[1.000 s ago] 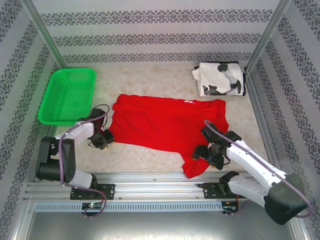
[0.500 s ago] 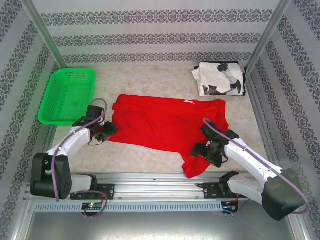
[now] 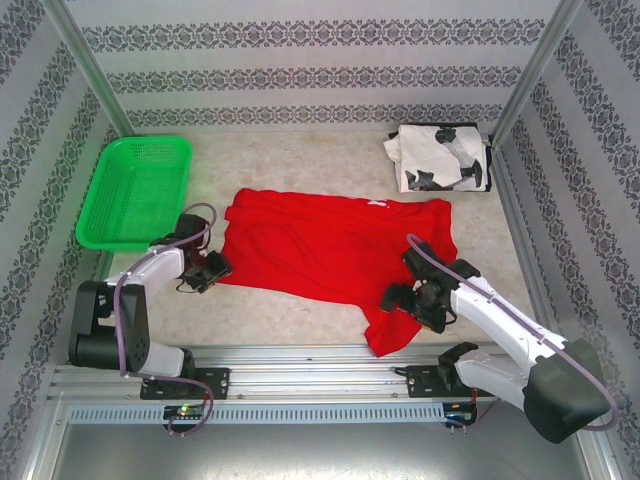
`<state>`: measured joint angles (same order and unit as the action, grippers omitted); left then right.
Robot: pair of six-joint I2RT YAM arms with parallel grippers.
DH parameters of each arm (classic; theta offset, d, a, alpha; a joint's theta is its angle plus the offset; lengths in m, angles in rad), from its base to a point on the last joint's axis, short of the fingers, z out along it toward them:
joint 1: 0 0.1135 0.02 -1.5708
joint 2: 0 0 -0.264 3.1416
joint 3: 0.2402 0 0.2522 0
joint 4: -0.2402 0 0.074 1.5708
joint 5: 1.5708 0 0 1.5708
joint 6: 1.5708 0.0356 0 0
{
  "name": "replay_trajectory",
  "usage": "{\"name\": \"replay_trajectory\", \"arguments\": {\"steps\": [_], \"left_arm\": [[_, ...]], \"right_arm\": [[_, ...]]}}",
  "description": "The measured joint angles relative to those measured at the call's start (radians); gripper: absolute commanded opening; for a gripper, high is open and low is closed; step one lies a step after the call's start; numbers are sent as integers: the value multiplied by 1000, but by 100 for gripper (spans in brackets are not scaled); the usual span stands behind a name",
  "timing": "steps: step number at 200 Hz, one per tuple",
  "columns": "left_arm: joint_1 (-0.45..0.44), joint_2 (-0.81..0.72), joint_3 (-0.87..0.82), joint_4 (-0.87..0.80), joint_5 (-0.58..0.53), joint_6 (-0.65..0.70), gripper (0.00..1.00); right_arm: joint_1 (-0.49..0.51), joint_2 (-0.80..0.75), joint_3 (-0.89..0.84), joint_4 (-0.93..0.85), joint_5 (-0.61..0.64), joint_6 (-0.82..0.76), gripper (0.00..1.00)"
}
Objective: Fold and stack the t-shirts
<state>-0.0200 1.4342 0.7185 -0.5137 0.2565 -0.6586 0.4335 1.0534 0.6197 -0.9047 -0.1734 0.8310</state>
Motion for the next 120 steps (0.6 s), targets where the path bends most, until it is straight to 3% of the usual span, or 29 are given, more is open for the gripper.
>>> {"name": "replay_trajectory", "arguments": {"steps": [37, 81, 120], "left_arm": [[6, 40, 14, 15, -26, 2, 37], [9, 94, 52, 69, -20, 3, 7], [9, 94, 79, 106, 10, 3, 0]], "right_arm": [[-11, -32, -3, -3, -1, 2, 98], [-13, -140, -82, -26, -6, 55, 98], [-13, -152, -132, -24, -16, 103, 91]]}}
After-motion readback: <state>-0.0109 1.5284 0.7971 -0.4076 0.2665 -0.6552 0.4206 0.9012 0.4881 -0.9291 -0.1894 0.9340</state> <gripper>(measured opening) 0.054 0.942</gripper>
